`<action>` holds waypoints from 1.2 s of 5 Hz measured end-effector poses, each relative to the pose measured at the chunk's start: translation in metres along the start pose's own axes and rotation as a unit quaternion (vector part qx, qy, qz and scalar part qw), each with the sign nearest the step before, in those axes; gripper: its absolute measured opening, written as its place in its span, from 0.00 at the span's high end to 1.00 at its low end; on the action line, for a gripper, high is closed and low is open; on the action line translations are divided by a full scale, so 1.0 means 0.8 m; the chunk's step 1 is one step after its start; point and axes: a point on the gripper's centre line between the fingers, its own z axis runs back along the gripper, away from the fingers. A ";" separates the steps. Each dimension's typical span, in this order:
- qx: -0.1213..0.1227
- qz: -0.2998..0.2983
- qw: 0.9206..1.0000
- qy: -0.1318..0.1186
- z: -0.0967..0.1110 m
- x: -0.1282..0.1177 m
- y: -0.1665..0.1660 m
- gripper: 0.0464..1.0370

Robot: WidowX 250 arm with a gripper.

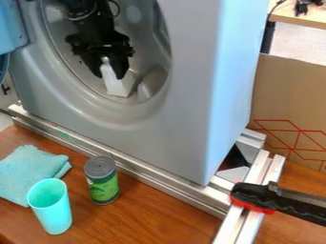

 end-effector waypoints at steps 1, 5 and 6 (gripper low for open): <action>-0.024 0.004 1.000 0.017 -0.002 0.003 -0.007 0.35; -0.024 0.020 0.999 0.013 0.025 -0.041 -0.003 0.04; -0.007 0.009 1.000 0.014 0.051 -0.100 -0.011 0.04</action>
